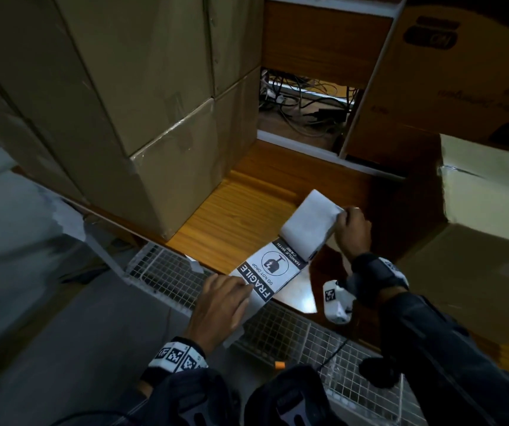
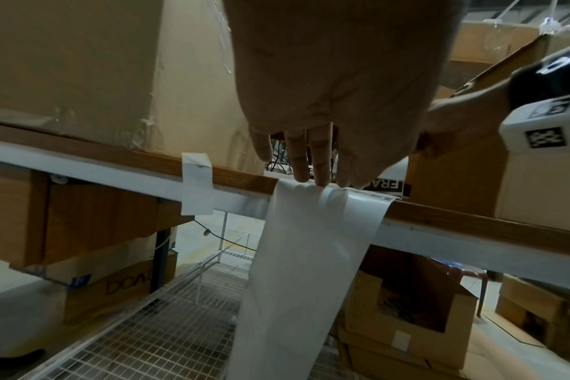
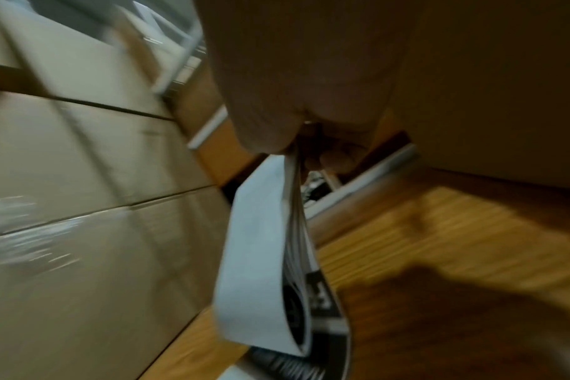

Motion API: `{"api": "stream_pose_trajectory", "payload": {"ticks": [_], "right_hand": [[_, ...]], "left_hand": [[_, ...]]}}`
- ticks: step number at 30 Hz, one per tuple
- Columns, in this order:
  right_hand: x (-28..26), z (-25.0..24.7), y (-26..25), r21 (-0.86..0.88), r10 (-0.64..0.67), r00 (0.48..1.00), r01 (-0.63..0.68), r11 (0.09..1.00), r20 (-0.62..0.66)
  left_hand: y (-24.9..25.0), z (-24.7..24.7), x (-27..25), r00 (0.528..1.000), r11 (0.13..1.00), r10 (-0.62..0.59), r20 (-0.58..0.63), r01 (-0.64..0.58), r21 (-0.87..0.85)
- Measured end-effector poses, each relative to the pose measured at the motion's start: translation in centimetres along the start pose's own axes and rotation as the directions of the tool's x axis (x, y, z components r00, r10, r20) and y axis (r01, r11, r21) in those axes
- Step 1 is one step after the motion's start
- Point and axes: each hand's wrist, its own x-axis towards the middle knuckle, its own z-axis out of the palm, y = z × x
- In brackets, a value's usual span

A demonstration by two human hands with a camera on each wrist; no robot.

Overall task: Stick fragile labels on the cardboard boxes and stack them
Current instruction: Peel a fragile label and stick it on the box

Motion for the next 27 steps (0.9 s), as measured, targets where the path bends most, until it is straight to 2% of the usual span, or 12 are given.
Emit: {"api": "stream_pose_trajectory", "payload": {"ticks": [4,9,11,13,14,16,18,19,21,22,24,27], "right_hand": [[1.8,1.2,2.1,0.045,0.243,0.969,-0.245,0.969,0.033],[1.2,2.0,2.1,0.082,0.227,0.974,-0.226,0.971,-0.008],[0.0,2.3,1.4,0.018,0.124,0.992,-0.124,0.992,-0.022],[-1.9,2.9,0.5,0.030,-0.080,0.996,0.079,0.996,0.035],[-3.3,3.0,-0.3,0.077,-0.165,0.981,0.158,0.984,0.102],[-6.7,3.4,-1.8,0.091,-0.353,0.904,0.342,0.935,0.241],[-9.9,4.4,-2.2,0.074,-0.463,0.787,0.477,0.876,0.407],[-11.2,5.0,-2.0,0.045,-0.489,0.730,0.535,0.844,0.478],[-13.4,5.7,-1.7,-0.051,-0.511,0.661,0.637,0.769,0.550],[-14.2,5.9,-1.4,-0.099,-0.510,0.645,0.670,0.736,0.569],[-15.1,5.8,-1.1,-0.165,-0.527,0.631,0.716,0.678,0.569],[-15.3,5.5,-0.4,-0.173,-0.537,0.629,0.724,0.668,0.562]], "left_hand": [[0.0,-0.2,-0.1,0.999,1.000,0.001,0.037,-0.002,0.030],[0.1,-0.3,-0.3,0.999,1.000,-0.004,0.047,0.003,0.020],[0.1,-0.2,-0.6,1.000,1.000,-0.015,0.021,0.015,-0.018],[0.0,-0.2,-0.8,0.999,0.998,-0.052,-0.003,0.052,-0.042],[0.0,-0.3,-0.8,0.996,0.994,-0.092,-0.009,0.091,-0.053],[0.0,-0.4,-0.7,0.977,0.971,-0.213,-0.016,0.210,-0.116],[-0.2,-0.4,-0.6,0.923,0.892,-0.385,-0.008,0.369,-0.261],[-0.4,-0.4,-0.7,0.878,0.818,-0.478,0.022,0.454,-0.352],[-0.7,-0.3,-0.9,0.760,0.614,-0.633,0.147,0.608,-0.503],[-0.8,-0.2,-1.0,0.703,0.505,-0.672,0.233,0.665,-0.550],[-0.7,-0.1,-1.0,0.634,0.341,-0.675,0.377,0.721,-0.603],[-0.6,0.5,-1.0,0.632,0.263,-0.613,0.475,0.730,-0.631]]}}
